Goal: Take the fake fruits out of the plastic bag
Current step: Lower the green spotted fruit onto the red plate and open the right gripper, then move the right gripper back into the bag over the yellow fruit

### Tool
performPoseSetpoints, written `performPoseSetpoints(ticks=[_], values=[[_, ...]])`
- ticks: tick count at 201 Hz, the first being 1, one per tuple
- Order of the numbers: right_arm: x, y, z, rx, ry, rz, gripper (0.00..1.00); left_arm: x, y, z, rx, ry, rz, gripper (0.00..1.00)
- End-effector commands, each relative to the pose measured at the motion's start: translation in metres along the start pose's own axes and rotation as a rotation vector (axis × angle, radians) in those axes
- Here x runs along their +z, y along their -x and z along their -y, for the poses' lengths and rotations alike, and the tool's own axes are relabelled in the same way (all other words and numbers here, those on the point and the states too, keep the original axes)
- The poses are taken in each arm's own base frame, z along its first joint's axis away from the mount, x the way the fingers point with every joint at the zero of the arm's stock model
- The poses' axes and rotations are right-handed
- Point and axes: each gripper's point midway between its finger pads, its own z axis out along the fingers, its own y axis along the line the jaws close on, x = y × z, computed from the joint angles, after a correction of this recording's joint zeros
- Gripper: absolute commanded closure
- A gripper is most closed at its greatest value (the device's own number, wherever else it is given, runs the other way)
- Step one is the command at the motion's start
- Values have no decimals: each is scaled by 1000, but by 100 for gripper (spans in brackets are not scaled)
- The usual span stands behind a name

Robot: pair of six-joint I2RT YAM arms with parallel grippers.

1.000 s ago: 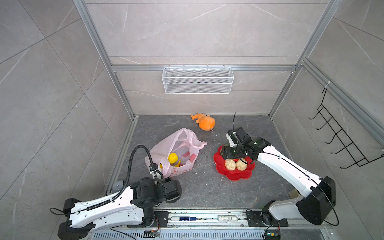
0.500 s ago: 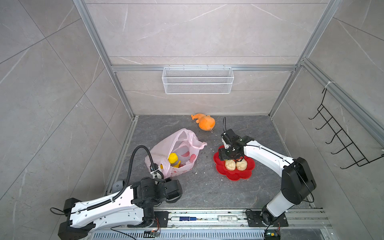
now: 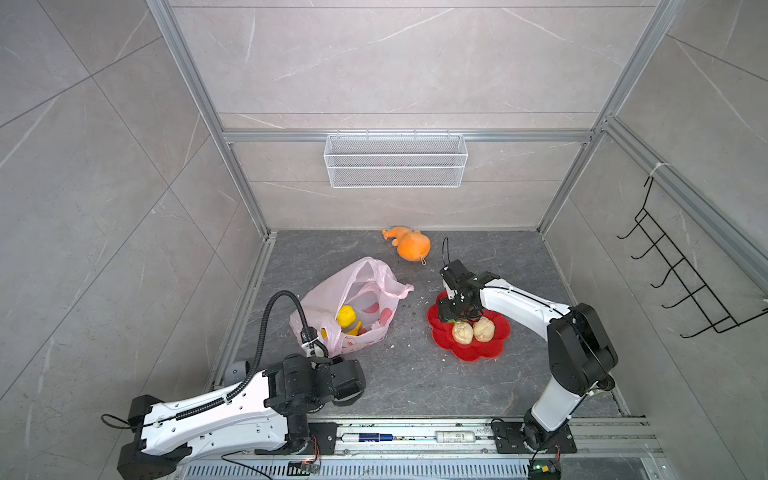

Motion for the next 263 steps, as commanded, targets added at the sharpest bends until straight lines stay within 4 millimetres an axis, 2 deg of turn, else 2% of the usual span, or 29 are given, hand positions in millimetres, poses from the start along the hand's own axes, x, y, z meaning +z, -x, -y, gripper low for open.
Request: performPoseSetpoints(ticks=[1,58,107,130,154,171,203,240,263], values=[[-1,1,6,-22,-29,-1,36,-8,8,-2,-20,5,24,100],[-14,4,11,-40,-50,22,23,-10,12,0,-22,4,40,100],[-25,7,11,-45,-49,36,18,-10,12,-2,-12,20,37,100],[-42,10,8,-43,-29,61,17,-9,7,-8,-49,47,18,100],[-76,14,0,-52,41,123,20,-8,1,-19,-71,99,-13,100],[-106,18,-19,-79,156,191,25,-11,-2,-32,-89,158,-33,100],[-168,21,-76,-166,359,320,37,-17,-14,-52,-122,271,-101,100],[-206,13,-163,-288,530,401,45,-21,-21,-66,-132,365,-131,100],[-218,16,-199,-299,642,437,47,-20,-19,-66,-131,378,-112,100]])
